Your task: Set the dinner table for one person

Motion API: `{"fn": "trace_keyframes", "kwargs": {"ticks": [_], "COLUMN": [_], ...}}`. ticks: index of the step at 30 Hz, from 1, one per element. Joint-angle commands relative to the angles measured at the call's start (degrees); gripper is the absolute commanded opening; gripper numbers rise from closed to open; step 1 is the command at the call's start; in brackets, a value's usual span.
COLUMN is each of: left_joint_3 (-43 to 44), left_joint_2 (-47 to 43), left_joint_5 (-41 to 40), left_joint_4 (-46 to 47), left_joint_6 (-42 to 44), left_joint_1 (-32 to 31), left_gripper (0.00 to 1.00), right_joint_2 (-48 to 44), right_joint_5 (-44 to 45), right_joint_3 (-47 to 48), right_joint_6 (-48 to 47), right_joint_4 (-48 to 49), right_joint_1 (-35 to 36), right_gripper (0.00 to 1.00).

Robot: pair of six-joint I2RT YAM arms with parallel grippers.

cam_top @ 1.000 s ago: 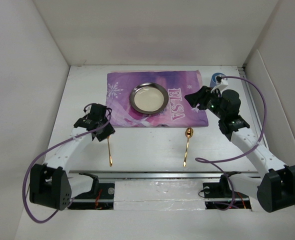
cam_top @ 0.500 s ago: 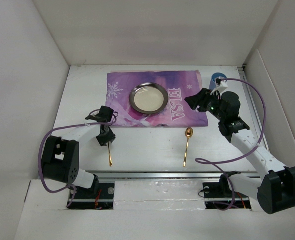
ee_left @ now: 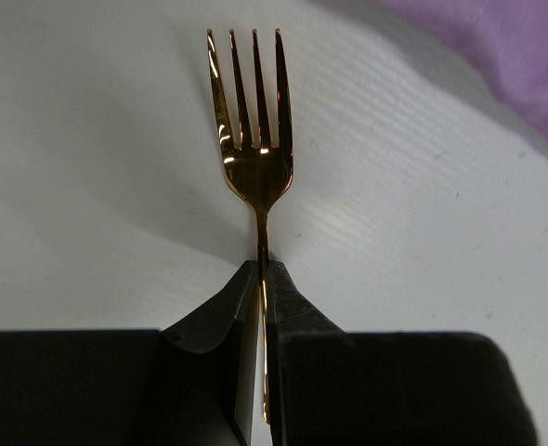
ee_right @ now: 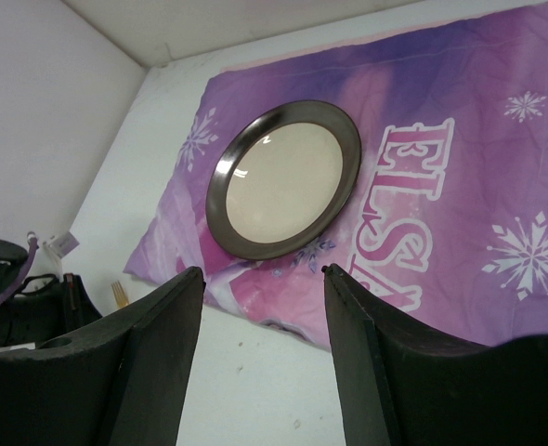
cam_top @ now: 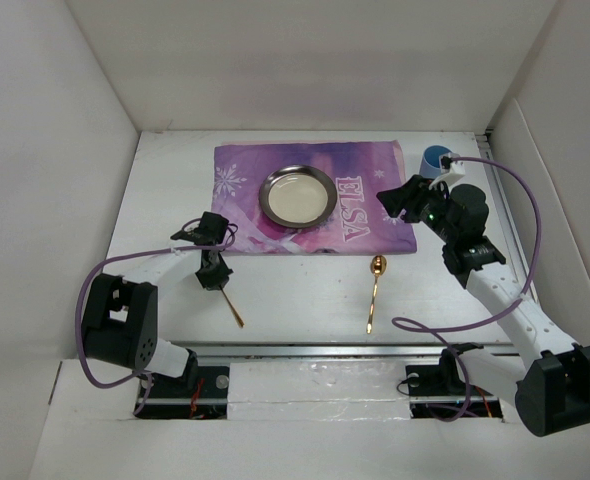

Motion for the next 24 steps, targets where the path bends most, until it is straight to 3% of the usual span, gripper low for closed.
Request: {"fn": "trace_keyframes", "kwargs": {"ticks": [1, 5, 7, 8, 13, 19, 24], "left_joint_3": [1.3, 9.0, 12.1, 17.6, 28.4, 47.7, 55.3], "left_joint_2": [-4.6, -12.1, -13.5, -10.1, -0.3, 20.6, 31.1], "left_joint_5": [2.3, 0.5, 1.8, 3.5, 8.1, 4.3, 4.8], "left_joint_4": [-5.7, -9.1, -6.2, -2.2, 4.7, 0.9, -2.1], "left_joint_6": [1.5, 6.0, 9.3, 14.5, 22.5, 34.1, 37.0], "left_joint_1": [-0.6, -0.6, -0.6, -0.6, -1.1, -1.1, -1.1], "left_gripper": [0.0, 0.0, 0.0, 0.0, 0.0, 0.0, 0.0], "right_joint_2": [-0.8, 0.8, 1.3, 1.7, 2.3, 2.6, 3.6], "right_joint_5": [1.0, -1.0, -1.3, -0.5, -0.4, 1.2, 1.2], "right_joint_3": [0.2, 0.2, 0.3, 0.1, 0.0, 0.1, 0.1], "right_joint_6": [-1.3, -1.2, -1.1, -1.2, -1.2, -2.0, -2.3], "right_joint_4": [0.8, 1.5, 1.7, 1.9, 2.9, 2.4, 2.7], "right_joint_1": [-0.6, -0.6, -0.6, -0.6, -0.1, 0.7, 1.8], "right_gripper": [0.6, 0.6, 0.6, 0.6, 0.6, 0.6, 0.6]}}
